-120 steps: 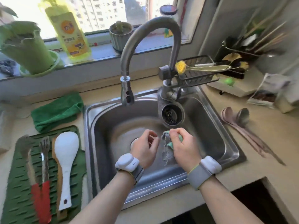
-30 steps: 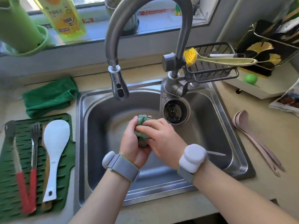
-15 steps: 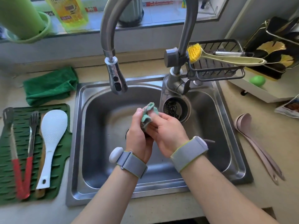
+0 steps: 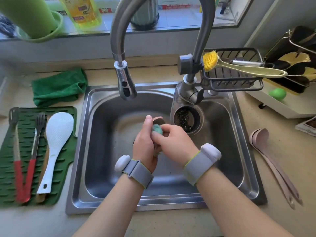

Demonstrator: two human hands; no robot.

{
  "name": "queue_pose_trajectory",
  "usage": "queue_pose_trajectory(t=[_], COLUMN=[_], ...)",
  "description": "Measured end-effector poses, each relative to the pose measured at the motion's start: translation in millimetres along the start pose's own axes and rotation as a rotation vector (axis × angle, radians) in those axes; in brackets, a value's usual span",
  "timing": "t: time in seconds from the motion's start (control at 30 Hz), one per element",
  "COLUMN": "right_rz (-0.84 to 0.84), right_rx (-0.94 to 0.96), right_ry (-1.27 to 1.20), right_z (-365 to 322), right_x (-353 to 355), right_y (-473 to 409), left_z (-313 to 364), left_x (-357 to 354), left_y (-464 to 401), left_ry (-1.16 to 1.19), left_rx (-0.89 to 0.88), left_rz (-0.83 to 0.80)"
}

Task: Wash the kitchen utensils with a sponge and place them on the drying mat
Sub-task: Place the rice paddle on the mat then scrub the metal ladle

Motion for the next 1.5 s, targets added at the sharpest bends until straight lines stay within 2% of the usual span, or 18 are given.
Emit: queue_pose_trajectory(t=[0.07,0.1,0.13,0.17,0.2,0.23,0.3,0.33,0.43,0.53,0.7,0.8,0.9,1.0,1.1,1.27,1.43,1.5], right_rz=[-0.052,-0.038,0.016,0.08,0.167,0.287,0.496,0.542,0.411,0.282,0.291,0.322,0.239,0.236,0.18,0.341,0.295,0.316], right_rx=[-0.276,-0.347,-0.35,-0.283,-0.152,0.056,0.553,0.71,0.768,0.758,0.755,0.637,0.559,0.635,0.697,0.516,0.663,0.673], right_ry=[-0.614,-0.819,-0.921,-0.917,-0.801,-0.557,0.101,0.33,0.623,0.687,0.707,0.63,0.57,0.616,0.696,0.738,0.684,0.696], right_z=[-4,-4,-3,-5,-5,-5,-7,-6,-2,4,5,20,14,3,24,64,27,29], right_x=[-6,-9,-13,-16,-18,-16,-15,-17,-24,-26,3,34,13,-23,-1,61,-14,-5], right_y=[3,4,4,6,6,5,4,4,2,3,8,10,10,7,10,10,6,4], left_z=[-2,-2,-1,2,6,8,14,16,26,34,41,46,35,30,35,41,33,35], left_x=[4,5,5,5,4,3,2,0,0,4,5,8,4,2,9,18,8,9], left_y=[0,0,1,2,1,1,1,1,-2,-7,-9,-10,-6,-7,-11,-18,-17,-18], left_ry=[0.077,0.122,0.16,0.186,0.197,0.203,0.204,0.191,0.153,0.12,0.089,0.107,0.09,0.124,0.093,0.087,0.099,0.1], left_rx=[0.028,0.036,0.036,0.032,0.028,0.022,0.015,0.011,0.008,0.054,-0.043,-0.102,-0.105,-0.106,-0.092,-0.13,-0.094,-0.095], left_rz=[-0.035,-0.049,-0.054,-0.065,-0.082,-0.103,-0.122,-0.134,-0.071,-0.045,-0.002,0.044,0.074,0.111,0.1,0.128,0.111,0.087])
Point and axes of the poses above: each hand's wrist, its own y-axis away from the middle knuckle, its own x-axis out of the back of the hand, z = x × y, the point moved 2 cm from there along -y, towards the middle knuckle, and after that the axes turned 12 degrees about z, right-handed, at the moved point
